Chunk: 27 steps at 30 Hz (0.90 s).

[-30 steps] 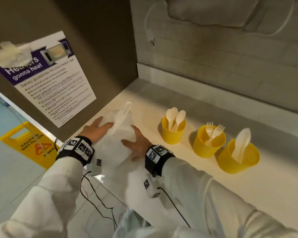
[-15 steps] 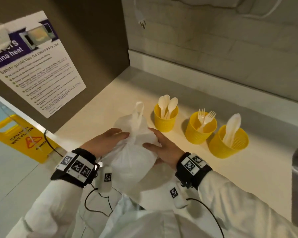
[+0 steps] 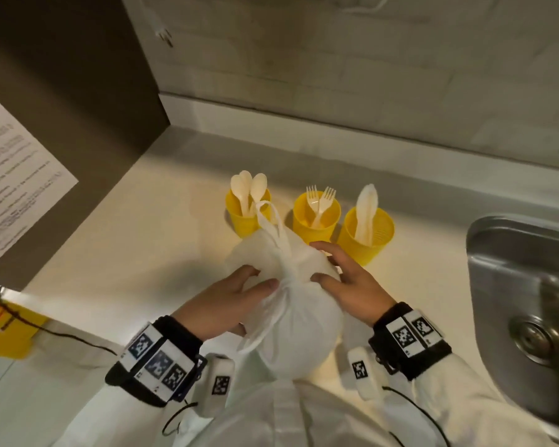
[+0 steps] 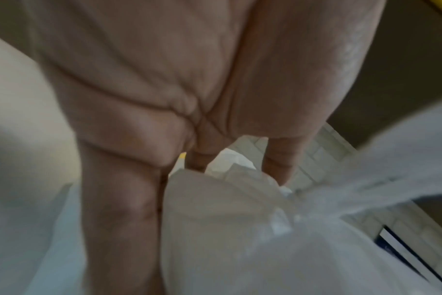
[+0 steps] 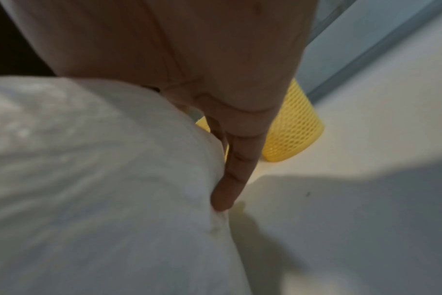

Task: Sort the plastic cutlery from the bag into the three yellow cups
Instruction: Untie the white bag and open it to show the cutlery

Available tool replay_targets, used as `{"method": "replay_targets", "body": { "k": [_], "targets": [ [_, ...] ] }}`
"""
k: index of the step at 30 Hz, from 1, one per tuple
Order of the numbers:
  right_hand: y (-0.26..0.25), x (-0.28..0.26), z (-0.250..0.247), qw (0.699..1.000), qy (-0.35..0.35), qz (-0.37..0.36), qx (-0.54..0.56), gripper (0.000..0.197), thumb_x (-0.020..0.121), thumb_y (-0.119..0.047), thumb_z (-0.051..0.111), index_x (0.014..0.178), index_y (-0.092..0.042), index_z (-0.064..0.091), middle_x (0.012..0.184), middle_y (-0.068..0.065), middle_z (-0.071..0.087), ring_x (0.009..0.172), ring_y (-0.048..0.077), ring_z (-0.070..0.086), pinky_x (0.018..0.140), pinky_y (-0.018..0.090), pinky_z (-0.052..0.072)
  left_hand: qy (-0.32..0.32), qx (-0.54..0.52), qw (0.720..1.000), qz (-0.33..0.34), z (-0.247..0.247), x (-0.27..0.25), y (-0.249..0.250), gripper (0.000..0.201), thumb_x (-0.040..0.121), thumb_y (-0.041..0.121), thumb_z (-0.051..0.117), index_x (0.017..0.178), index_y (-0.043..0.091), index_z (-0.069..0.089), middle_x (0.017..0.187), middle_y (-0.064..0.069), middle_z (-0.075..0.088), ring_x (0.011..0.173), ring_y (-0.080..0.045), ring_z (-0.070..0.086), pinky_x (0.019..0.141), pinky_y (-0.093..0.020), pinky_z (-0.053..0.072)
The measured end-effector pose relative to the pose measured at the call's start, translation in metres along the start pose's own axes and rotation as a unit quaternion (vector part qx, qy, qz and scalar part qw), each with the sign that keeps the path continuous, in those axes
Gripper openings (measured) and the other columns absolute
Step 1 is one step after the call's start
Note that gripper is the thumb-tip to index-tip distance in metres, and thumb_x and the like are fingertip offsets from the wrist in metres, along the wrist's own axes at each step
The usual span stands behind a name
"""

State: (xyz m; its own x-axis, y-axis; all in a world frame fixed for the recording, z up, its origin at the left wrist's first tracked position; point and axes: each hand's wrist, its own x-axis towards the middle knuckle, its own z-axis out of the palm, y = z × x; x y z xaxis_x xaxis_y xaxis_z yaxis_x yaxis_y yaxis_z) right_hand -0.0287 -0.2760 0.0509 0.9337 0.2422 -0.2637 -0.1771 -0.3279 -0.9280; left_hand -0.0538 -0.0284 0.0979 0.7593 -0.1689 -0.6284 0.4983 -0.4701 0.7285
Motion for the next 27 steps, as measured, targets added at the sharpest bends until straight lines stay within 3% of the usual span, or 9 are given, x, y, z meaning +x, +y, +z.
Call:
{"method": "replay_targets", "body": {
  "k": [3,6,10,13,16,19,23,27],
  "targets": [
    [0.001,-0.010,-0.004,0.997,0.047,-0.031,-0.046,0.048,0.096,-0.024,0.069,0.135,-0.046,0.052,0.121,-0.023,0.057,0.114,-0.010,0.053,0.090,0.014,0.045,0.049,0.112,0.992,0.017,-0.008,0.005,0.003,0.049,0.087,0.070,0.063,0.122,0.036,0.059,0.102,0.000,0.071,0.082,-0.017,0.075,0.082,-0.041,0.062],
    [0.001,-0.017,-0.009,0.977,0.102,-0.124,-0.138,0.041,0.092,-0.022,0.073,0.129,-0.036,0.062,0.122,-0.012,0.058,0.112,0.002,0.055,0.088,0.021,0.046,0.142,0.287,0.943,0.086,-0.020,0.007,0.008,0.045,0.080,0.072,0.068,0.109,0.039,0.058,0.098,0.012,0.063,0.081,-0.005,0.065,0.076,-0.029,0.051],
    [-0.002,-0.012,-0.010,0.947,0.080,-0.207,-0.235,0.023,0.090,-0.025,0.069,0.112,-0.029,0.073,0.115,-0.003,0.057,0.113,0.018,0.056,0.096,0.030,0.044,0.115,0.274,0.933,0.203,-0.017,0.011,0.017,0.038,0.076,0.058,0.081,0.103,0.038,0.065,0.099,0.017,0.060,0.080,-0.003,0.063,0.075,-0.024,0.053],
    [0.001,0.000,-0.004,0.936,0.044,-0.175,-0.301,0.027,0.094,-0.024,0.065,0.120,-0.028,0.071,0.114,0.001,0.059,0.109,0.029,0.055,0.098,0.045,0.046,0.109,0.345,0.902,0.235,-0.002,0.020,0.023,0.043,0.080,0.060,0.076,0.116,0.040,0.065,0.103,0.020,0.059,0.081,-0.003,0.058,0.077,-0.025,0.049],
    [0.003,0.008,0.004,0.929,0.000,-0.136,-0.343,0.030,0.097,-0.025,0.065,0.127,-0.024,0.069,0.115,0.006,0.060,0.107,0.030,0.056,0.097,0.048,0.047,0.092,0.422,0.871,0.235,0.012,0.028,0.029,0.038,0.089,0.055,0.068,0.122,0.035,0.067,0.105,0.017,0.060,0.092,-0.007,0.055,0.080,-0.024,0.040],
    [0.004,0.008,0.011,0.922,-0.033,-0.142,-0.358,0.037,0.095,-0.034,0.067,0.132,-0.033,0.066,0.113,0.004,0.057,0.104,0.030,0.055,0.094,0.045,0.047,0.091,0.457,0.854,0.230,0.019,0.035,0.029,0.025,0.098,0.043,0.062,0.113,0.026,0.072,0.107,0.007,0.069,0.102,-0.014,0.062,0.079,-0.024,0.038],
    [0.006,0.005,0.010,0.929,-0.006,-0.173,-0.328,0.039,0.093,-0.032,0.070,0.130,-0.041,0.066,0.107,-0.001,0.056,0.101,0.026,0.053,0.090,0.041,0.047,0.097,0.464,0.844,0.250,0.013,0.038,0.025,0.020,0.099,0.033,0.056,0.096,0.020,0.070,0.093,0.001,0.067,0.089,-0.020,0.061,0.071,-0.028,0.039],
    [0.005,0.003,0.010,0.917,0.017,-0.149,-0.371,0.044,0.088,-0.055,0.054,0.128,-0.039,0.065,0.110,-0.004,0.056,0.098,0.024,0.048,0.085,0.048,0.049,0.101,0.401,0.850,0.325,0.007,0.035,0.025,0.014,0.096,0.032,0.055,0.094,0.020,0.061,0.089,0.007,0.057,0.081,-0.014,0.052,0.069,-0.031,0.043]
  ]
}}
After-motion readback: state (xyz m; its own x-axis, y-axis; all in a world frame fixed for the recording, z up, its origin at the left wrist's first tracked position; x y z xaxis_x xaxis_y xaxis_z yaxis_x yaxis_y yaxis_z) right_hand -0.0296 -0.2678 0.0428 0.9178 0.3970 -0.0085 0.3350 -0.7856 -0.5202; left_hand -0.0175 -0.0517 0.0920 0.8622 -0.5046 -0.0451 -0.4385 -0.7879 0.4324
